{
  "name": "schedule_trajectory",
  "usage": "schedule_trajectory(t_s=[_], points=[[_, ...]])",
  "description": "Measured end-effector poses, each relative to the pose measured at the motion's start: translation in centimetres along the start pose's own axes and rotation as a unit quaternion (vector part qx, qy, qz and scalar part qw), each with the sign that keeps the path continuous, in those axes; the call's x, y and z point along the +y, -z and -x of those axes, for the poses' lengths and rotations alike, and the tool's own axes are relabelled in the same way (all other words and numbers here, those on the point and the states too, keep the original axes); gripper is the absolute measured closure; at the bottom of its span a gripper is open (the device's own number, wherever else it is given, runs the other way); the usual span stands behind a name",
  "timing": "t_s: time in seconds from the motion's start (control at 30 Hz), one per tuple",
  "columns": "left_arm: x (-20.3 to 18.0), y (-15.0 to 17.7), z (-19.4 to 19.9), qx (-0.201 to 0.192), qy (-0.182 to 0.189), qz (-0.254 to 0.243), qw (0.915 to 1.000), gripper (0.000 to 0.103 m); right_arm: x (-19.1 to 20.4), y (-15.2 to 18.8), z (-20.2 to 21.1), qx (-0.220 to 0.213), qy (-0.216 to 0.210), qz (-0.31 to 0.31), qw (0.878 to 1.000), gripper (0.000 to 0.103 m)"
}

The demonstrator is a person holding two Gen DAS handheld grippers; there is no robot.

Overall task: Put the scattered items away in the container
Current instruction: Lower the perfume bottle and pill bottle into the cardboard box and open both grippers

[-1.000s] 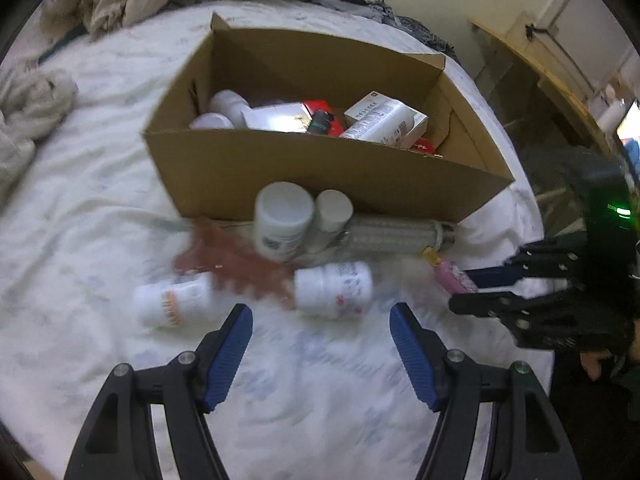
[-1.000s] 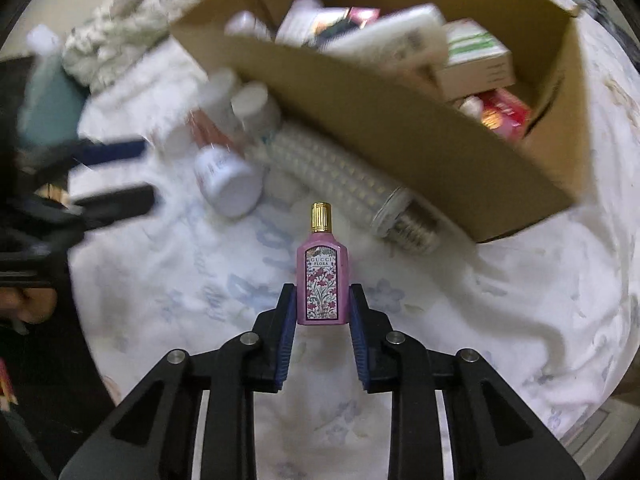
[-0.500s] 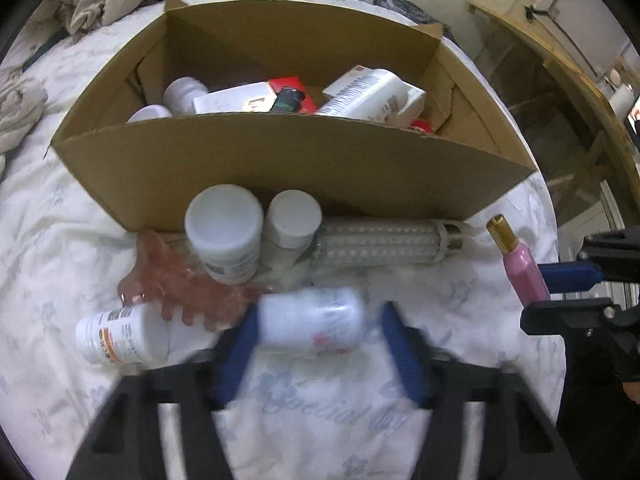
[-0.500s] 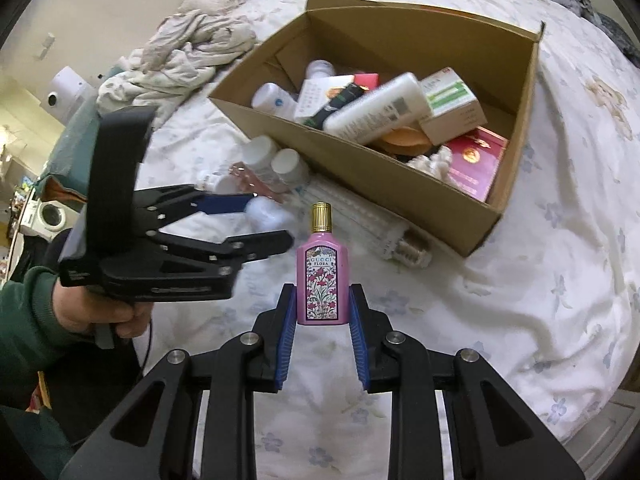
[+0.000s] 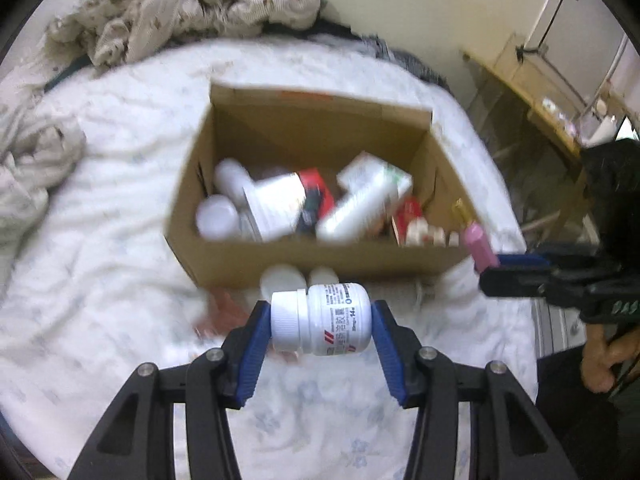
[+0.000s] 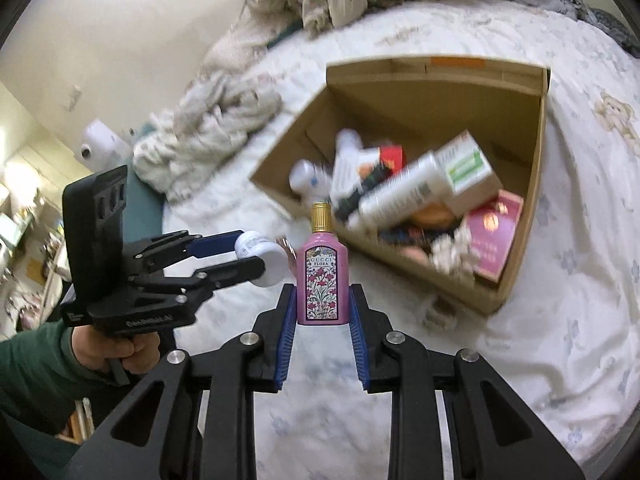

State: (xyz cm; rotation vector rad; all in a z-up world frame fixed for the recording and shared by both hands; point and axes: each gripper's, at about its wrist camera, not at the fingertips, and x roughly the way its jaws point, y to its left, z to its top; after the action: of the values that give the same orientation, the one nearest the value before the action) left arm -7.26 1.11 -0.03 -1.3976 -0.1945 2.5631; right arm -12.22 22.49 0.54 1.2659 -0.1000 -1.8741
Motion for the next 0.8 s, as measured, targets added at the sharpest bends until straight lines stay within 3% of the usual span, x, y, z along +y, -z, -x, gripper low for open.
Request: schedule_trajectory(t_s=[0.17,0.33,0.5,0.8], points=[[0.3,-4.7,1.8,-0.043,-0.015,-0.005,0.9989,0.052,-0.7,-2.4,0.6,-0.052,0.013,-0.008,0.999,0.075],[1.1,-8.7,0.6,-0.051,-0.023,-0.001,0.9984,0.052,-3.1,-4.2,0.6,-0.087,0.037,-0.047,0.994,0.075],[1.0,-10.9,-3.4,-0.029,-0.045,-0.004,0.9986,0.052,-4.5,-5.5,-1.9,-0.063,0.061,-0.056,0.995,0.075],[1.0,-10.9,-8.5,0.007,-0.075,-0.021,0.9969,0.052,-5.5,-6.6,-5.1,-0.031,0.099,-0.04,0.994,0.075]])
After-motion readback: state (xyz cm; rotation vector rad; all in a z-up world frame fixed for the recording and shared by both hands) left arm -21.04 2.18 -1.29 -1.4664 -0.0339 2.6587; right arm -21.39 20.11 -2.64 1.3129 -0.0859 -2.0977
